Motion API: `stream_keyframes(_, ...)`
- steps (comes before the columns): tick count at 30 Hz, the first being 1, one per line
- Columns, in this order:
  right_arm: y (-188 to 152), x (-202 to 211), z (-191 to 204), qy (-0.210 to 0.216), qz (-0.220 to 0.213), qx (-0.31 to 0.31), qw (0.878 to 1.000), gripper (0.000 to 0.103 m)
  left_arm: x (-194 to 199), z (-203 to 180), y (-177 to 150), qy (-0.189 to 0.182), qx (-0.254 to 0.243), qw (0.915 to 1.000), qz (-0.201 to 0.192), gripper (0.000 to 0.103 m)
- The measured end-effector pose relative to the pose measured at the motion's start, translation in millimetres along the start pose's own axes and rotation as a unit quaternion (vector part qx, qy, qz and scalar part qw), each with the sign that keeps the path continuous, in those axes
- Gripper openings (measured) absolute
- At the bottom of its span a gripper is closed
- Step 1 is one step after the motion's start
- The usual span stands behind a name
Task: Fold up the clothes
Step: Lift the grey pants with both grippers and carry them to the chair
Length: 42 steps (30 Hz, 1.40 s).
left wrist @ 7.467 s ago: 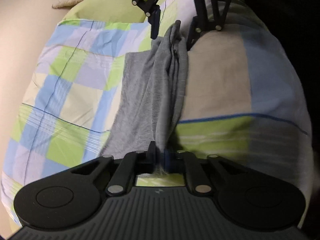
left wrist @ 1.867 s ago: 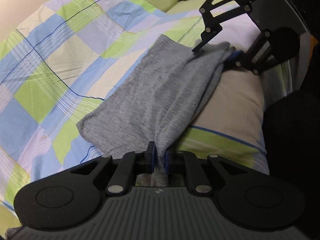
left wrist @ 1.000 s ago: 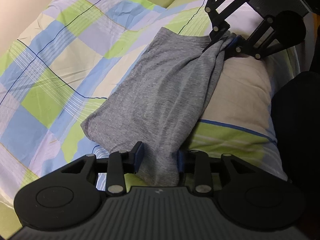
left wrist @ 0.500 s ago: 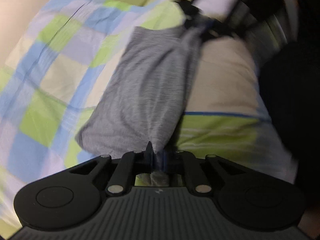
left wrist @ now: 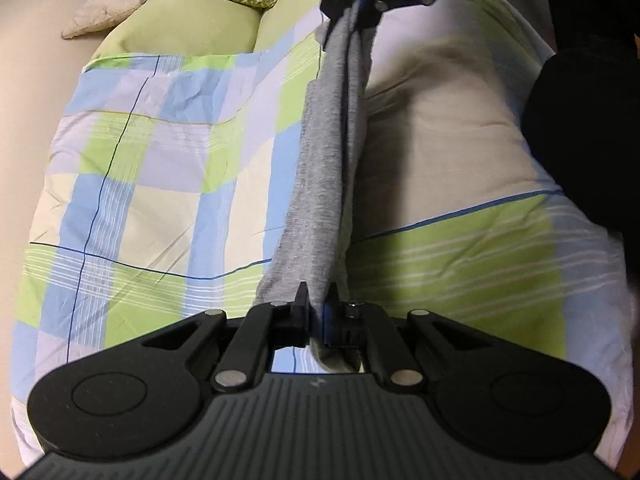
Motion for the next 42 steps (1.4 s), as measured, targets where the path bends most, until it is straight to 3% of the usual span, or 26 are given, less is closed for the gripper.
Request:
stream_keyframes(7,0.7,38.4,-3.1,-0.006,0.033,-0.03,0.999,0.006,42.9,-1.5,14.9,0.004,0.005,0.9986,-0.053,0.002)
stream_keyframes(13,-3.7,105.3,-40.5,-0.058,0.091,-0.09,0.99,0.006,95.3,14.8,65.1,0.04,-0.056,0.9885,-0.135,0.003)
stream_keyframes(19,-34.5,200.8,-59.7,-0.12,0.196,-0.151,0.961,0.006,136.8,-2.0,157.7,0.028,-0.153,0.953,-0.26,0.003)
stream_keyframes(22,-60.4,262.5,-61.3,-0.15,0.271,-0.192,0.931,0.006,146.6,-17.0,212.4,0.01,-0.199,0.9297,-0.31,0.003)
stream_keyframes(26,-99.4,313.2,-66.3,-0.171,0.336,-0.222,0.899,0.006,152.7,-31.2,290.7,-0.012,-0.238,0.9012,-0.362,0.003)
stream_keyframes(28,-125.3,335.2,-74.5,-0.184,0.363,-0.236,0.883,0.006,154.5,-32.3,347.8,-0.019,-0.257,0.8849,-0.388,0.003)
stream_keyframes(32,-198.3,380.6,-112.3,-0.23,0.417,-0.24,0.846,0.006,159.8,-22.7,448.1,-0.007,-0.272,0.8588,-0.434,0.003)
stream_keyframes(33,-210.3,386.3,-119.1,-0.24,0.425,-0.237,0.84,0.006,163.0,-19.1,481.0,-0.004,-0.269,0.8489,-0.455,0.003)
stream_keyframes(36,-271.1,417.1,-145.7,-0.306,0.47,-0.208,0.801,0.006,163.8,-28.8,539.7,-0.013,-0.252,0.8305,-0.497,0.003)
stream_keyframes(37,-290.9,427.3,-153.1,-0.329,0.485,-0.199,0.786,0.006,159.0,-35.7,550.3,-0.015,-0.253,0.8266,-0.503,0.003)
stream_keyframes(39,-307.1,433.2,-149.7,-0.345,0.498,-0.189,0.773,0.006,134.5,-63.2,569.0,-0.033,-0.267,0.8237,-0.499,0.003)
stream_keyframes(41,-330.2,433.1,-124.2,-0.346,0.518,-0.203,0.755,0.006,101.4,-92.3,574.9,-0.058,-0.287,0.8256,-0.482,0.003)
stream_keyframes(42,-336.3,428.9,-112.9,-0.337,0.524,-0.213,0.753,0.006,74.5,-114.8,575.2,-0.076,-0.307,0.8275,-0.464,0.003)
Point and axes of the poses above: each gripper's, at about its wrist camera, not at the fingertips, and x roughly against the way its jaws point, z to its left, y to its top, the point moved 4 cm from there along -x, roughly the way its jaws point, and after that the axes turned 10 degrees about -y, right-handed, at the moved point
